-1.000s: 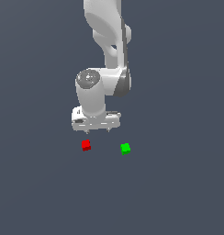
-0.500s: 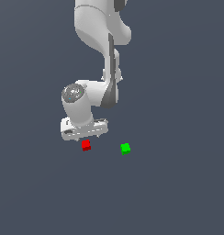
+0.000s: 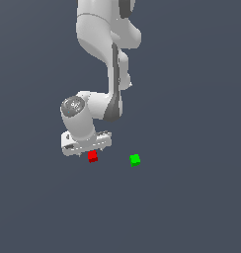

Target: Stack the red cube on top of the green cube.

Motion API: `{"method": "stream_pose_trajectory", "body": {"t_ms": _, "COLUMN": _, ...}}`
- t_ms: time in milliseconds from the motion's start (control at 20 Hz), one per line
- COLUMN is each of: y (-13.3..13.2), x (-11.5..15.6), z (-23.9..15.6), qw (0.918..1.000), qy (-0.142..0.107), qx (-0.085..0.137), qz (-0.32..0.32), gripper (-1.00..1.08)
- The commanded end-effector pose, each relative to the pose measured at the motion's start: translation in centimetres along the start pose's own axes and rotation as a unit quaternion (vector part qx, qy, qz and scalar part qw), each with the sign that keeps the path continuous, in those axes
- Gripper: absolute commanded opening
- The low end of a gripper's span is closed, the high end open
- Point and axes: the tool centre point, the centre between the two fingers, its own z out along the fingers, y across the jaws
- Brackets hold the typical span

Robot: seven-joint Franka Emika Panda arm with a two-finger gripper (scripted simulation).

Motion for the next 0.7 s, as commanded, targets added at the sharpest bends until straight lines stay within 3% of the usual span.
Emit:
{"method": "stream_pose_trajectory", "body": {"t_ms": 0, "y": 0.0, "x": 0.1, "z": 0.0, "qw": 1.0000, "qy": 0.000, "qx": 0.000, "qz": -0.001, "gripper": 1.00}}
{"method": "stream_pose_trajectory", "body": {"t_ms": 650, "y": -0.1, "x": 0.0, "z": 4.2, "qw": 1.0000, "qy": 0.000, "qx": 0.000, "qz": -0.001, "gripper": 1.00}}
